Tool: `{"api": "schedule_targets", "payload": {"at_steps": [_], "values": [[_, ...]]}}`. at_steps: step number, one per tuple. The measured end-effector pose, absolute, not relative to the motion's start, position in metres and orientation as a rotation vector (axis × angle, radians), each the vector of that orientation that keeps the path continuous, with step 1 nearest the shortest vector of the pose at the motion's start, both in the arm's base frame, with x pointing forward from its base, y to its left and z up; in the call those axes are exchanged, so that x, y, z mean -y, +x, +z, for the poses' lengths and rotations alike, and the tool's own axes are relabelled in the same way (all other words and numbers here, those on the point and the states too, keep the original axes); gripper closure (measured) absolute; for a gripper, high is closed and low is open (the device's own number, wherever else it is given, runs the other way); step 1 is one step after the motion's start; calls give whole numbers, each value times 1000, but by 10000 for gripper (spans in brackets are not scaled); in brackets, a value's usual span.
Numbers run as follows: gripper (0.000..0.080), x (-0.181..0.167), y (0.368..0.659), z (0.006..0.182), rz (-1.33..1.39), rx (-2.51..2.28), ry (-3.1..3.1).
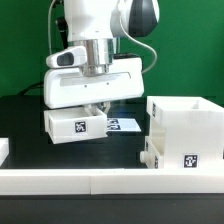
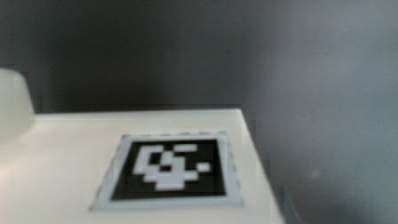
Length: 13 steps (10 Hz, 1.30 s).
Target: Assemble drawer
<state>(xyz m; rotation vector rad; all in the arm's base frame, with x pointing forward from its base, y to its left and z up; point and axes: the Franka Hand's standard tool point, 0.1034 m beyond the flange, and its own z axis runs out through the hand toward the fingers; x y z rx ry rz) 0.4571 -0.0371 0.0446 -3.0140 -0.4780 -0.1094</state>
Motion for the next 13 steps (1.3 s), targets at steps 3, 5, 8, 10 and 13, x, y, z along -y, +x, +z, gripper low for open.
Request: {"api": "schedule_targets", "payload": {"at_steps": [3, 5, 8, 10, 13], "values": [[758, 37, 483, 55, -117, 1018, -2902], [758, 39, 480, 53, -118, 1216, -2832], [758, 40, 485, 54, -125, 1506, -2708], [758, 38, 505, 60, -115, 1840, -2530], [758, 39, 511, 61, -102, 2038, -2396]]}}
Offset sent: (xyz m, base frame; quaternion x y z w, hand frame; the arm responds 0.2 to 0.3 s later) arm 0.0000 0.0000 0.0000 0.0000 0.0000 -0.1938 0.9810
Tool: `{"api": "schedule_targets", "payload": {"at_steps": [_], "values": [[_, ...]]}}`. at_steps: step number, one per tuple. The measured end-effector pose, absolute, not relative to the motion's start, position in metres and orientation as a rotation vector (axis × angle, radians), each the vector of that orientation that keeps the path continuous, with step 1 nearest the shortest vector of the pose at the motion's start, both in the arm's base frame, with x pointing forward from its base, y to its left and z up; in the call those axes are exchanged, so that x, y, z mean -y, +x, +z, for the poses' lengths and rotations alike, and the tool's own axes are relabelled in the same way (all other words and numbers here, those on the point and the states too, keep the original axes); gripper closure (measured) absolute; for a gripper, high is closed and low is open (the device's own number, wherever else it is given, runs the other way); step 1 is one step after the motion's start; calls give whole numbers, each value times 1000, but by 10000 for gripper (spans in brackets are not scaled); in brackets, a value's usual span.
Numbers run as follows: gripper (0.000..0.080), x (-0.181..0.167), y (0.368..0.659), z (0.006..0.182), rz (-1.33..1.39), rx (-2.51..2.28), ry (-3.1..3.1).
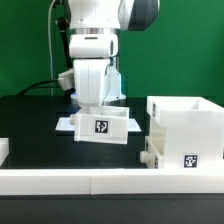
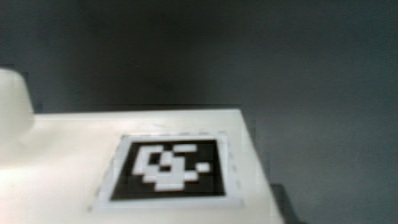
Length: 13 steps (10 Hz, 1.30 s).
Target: Assemble drawer
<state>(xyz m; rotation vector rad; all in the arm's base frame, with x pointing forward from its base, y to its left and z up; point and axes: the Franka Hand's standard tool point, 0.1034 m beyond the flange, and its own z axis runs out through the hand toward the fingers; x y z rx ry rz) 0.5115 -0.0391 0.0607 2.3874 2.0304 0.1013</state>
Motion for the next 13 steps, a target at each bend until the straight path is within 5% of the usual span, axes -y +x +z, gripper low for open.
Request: {"api": "schedule_targets", "payload": {"at_steps": [6, 13], "values": [[758, 25, 550, 66, 95, -2078, 2360], [758, 19, 548, 62, 62, -2139, 2339]]}}
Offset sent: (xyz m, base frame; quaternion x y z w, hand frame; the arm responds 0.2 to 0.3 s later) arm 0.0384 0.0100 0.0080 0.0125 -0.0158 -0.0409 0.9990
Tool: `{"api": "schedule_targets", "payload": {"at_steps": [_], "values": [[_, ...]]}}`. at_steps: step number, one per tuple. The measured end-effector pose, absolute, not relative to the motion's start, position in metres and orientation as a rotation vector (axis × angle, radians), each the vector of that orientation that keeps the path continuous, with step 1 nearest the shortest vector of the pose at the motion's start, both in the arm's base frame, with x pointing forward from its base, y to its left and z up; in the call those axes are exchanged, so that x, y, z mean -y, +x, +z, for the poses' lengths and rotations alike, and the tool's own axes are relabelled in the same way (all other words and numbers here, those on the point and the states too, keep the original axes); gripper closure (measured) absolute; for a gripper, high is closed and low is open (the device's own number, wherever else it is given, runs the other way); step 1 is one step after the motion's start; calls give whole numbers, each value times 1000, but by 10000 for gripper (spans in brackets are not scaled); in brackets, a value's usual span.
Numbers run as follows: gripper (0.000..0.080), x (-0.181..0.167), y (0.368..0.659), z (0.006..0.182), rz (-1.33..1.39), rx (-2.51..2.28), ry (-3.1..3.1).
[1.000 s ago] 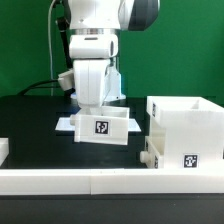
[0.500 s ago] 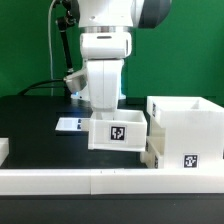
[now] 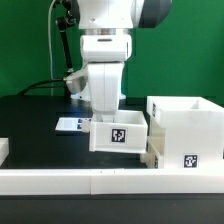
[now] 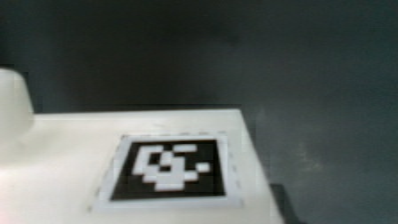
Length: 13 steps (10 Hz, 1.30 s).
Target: Assemble drawer
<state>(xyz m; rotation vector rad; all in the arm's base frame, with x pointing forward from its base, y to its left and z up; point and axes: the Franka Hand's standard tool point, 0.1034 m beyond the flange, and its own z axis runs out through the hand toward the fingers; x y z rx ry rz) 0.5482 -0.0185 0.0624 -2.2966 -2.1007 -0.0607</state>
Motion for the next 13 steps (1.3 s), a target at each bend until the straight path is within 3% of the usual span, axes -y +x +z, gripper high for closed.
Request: {"api": "schedule_targets", "payload": {"at_steps": [13], "values": [[758, 3, 544, 58, -2, 2152, -2204]]}}
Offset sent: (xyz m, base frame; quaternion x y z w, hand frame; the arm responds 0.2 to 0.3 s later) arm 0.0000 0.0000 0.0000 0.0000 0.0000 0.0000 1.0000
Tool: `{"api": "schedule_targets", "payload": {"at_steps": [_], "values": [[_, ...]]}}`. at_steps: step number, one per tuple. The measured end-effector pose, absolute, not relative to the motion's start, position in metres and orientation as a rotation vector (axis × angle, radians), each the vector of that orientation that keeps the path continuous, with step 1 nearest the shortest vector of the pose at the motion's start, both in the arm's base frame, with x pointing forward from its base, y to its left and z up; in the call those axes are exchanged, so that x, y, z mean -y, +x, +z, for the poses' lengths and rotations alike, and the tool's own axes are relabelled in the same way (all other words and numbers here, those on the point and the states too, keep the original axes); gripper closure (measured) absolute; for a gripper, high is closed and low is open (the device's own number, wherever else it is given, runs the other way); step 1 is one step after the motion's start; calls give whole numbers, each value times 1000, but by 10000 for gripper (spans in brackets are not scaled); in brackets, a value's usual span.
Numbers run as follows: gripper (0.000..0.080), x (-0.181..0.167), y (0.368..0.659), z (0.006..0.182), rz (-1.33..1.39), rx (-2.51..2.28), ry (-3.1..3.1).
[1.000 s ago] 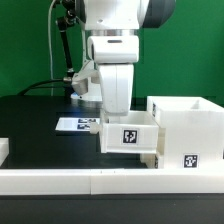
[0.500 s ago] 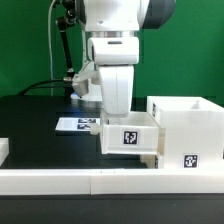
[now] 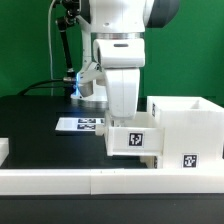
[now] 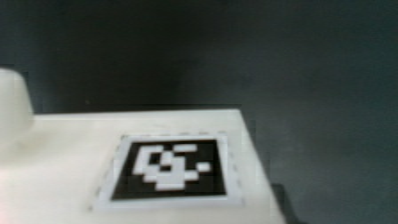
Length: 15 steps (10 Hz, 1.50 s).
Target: Assemble drawer
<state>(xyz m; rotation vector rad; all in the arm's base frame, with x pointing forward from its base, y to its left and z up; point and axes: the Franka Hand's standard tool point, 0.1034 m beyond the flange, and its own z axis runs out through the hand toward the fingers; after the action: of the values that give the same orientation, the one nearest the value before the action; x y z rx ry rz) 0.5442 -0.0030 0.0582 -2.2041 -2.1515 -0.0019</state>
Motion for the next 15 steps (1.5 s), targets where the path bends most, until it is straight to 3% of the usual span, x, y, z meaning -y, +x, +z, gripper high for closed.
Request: {"api": "schedule_targets", "payload": {"at_steps": [15], "values": [[758, -4, 544, 57, 3, 2139, -2224]]}}
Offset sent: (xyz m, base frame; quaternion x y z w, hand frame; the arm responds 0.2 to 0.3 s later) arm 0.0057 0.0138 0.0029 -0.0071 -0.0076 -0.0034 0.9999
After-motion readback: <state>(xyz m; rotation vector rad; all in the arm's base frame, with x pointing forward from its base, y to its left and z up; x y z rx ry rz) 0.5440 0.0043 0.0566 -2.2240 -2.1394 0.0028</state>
